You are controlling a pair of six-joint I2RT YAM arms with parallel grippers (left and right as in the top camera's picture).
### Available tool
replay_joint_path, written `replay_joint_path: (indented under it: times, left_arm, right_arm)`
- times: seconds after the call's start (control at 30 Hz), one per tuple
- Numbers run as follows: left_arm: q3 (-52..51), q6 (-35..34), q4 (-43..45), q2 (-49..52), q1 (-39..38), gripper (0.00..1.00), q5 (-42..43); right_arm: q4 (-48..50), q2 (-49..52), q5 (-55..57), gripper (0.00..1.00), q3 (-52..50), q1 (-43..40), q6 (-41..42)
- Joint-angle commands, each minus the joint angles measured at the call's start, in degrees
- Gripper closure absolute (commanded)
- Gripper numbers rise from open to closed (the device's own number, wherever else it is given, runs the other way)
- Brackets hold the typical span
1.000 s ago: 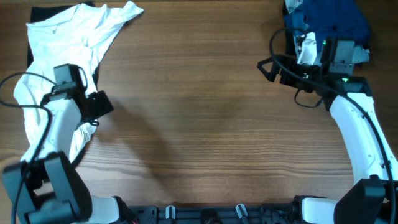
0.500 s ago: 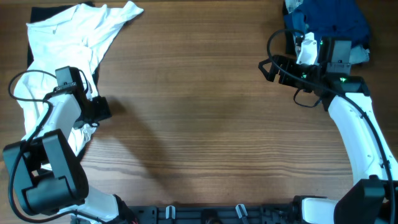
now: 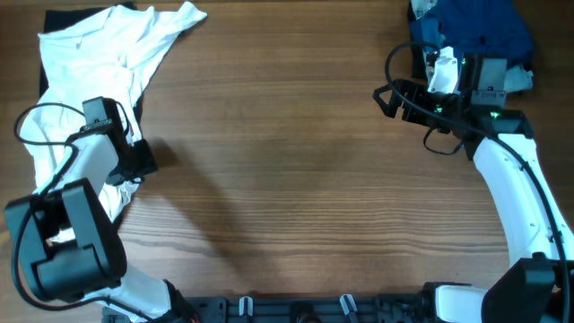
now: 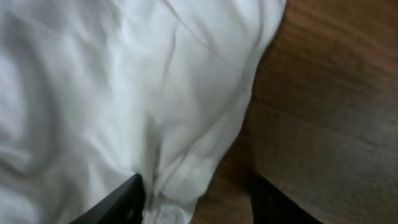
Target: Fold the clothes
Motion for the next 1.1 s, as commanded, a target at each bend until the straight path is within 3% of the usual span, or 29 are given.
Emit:
replay_joint_path:
  times: [0.0,0.1,0.17,0.2,0.33,0.47,0.63,0.83,1.07]
  left_arm:
    - [-0.8,-0.7,1.2,4.1,0.4,0.5,-1.4]
    - [-0.8,-0.7,1.8,6.2,0.4,0.71,-1.4]
    - [-0.8,-1.2,1.8,6.5,0.4,0.92,-1.4]
    - [-0.8,-2.4,1.9,6.5,0.4,0.96,-1.4]
    - [1.1,-6.8,-0.2,5.4,-0.3,0.96,-0.9]
    - [8.1,-6.9,-6.9,1.2,-2.8,0.96,8.0]
    - [16.1,-6.9,-7.5,-6.4,-7.0,0.96,18.9]
    - [23.5,-6.9,-7.0,-15.2,-11.7,0.96,19.7]
    - [24.2,-6.9,-6.3,-19.9,-11.1,0.96,19.5]
  right_arm:
    - [0.1,0.5,0.8,0.0,1.3,0.2,-0.9]
    - [0.0,0.5,0.8,0.0,1.3,0.2,-0.9]
    - [-0.1,0.5,0.8,0.0,1.3,0.2,-0.9]
    - [0.0,0.5,0.8,0.0,1.3,0.2,-0.9]
    - [0.2,0.5,0.8,0.0,1.3,0.2,-0.9]
    - [0.2,0.5,0.9,0.0,1.3,0.2,-1.0]
    - [0.2,0.5,1.0,0.01,1.3,0.2,-1.0]
    - [0.3,0.5,1.0,0.01,1.3,0.2,-0.9]
    - [0.3,0.5,0.9,0.0,1.3,0.2,-0.9]
